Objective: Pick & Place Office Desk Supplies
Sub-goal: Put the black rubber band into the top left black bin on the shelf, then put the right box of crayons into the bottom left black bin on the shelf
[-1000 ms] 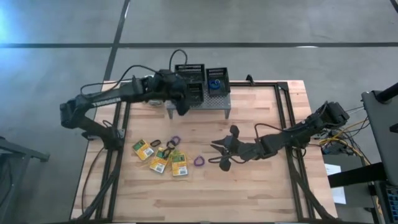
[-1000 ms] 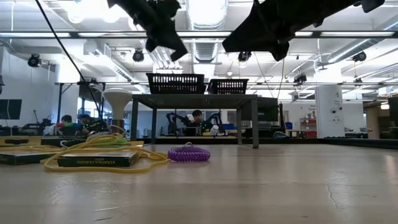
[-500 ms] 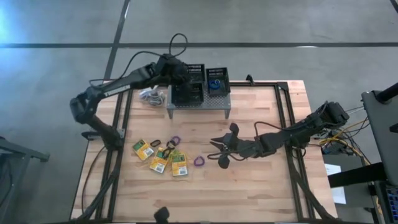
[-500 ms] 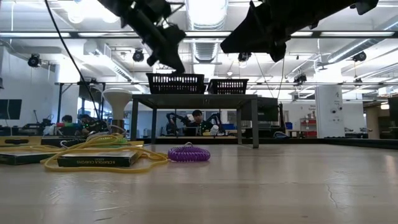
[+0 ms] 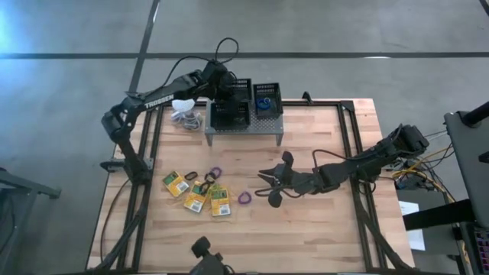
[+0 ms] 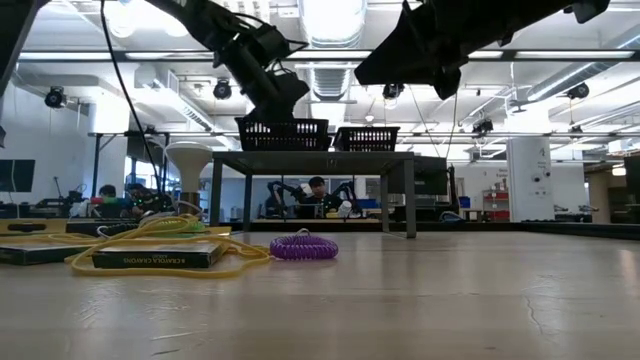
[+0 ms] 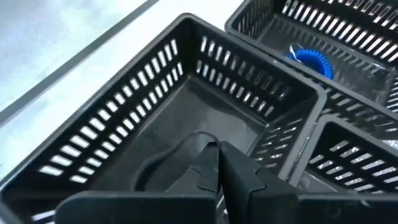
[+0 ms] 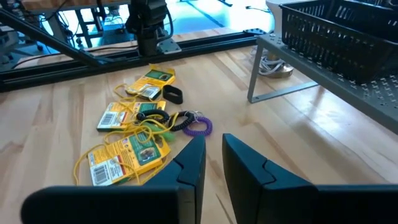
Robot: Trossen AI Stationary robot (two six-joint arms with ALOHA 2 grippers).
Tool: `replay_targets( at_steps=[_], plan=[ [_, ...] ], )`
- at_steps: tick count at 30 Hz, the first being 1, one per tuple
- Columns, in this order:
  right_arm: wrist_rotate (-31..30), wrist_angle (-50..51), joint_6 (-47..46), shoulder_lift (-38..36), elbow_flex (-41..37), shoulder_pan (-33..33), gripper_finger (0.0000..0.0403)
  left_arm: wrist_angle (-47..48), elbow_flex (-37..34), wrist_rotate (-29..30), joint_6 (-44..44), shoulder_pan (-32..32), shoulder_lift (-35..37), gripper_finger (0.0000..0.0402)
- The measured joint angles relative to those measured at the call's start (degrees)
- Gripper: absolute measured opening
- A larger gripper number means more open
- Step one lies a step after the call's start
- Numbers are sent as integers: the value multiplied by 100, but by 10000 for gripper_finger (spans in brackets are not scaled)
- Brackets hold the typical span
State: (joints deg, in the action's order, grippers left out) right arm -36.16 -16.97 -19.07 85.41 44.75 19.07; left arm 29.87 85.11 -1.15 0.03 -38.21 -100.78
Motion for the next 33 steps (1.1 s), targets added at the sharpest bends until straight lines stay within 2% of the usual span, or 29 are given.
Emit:
replay_targets(
  at_steps=[15,26,33],
  plan=[
    [7,-7,-1,0,0,0,52,67,45,-193,-26,-114,45,111],
    [9,-12,-2,0,0,0,52,546,415,-216,6,-114,578,132],
    [9,-7,-2,0,0,0,52,749,105,-234,192,301,1680,126]
  ],
)
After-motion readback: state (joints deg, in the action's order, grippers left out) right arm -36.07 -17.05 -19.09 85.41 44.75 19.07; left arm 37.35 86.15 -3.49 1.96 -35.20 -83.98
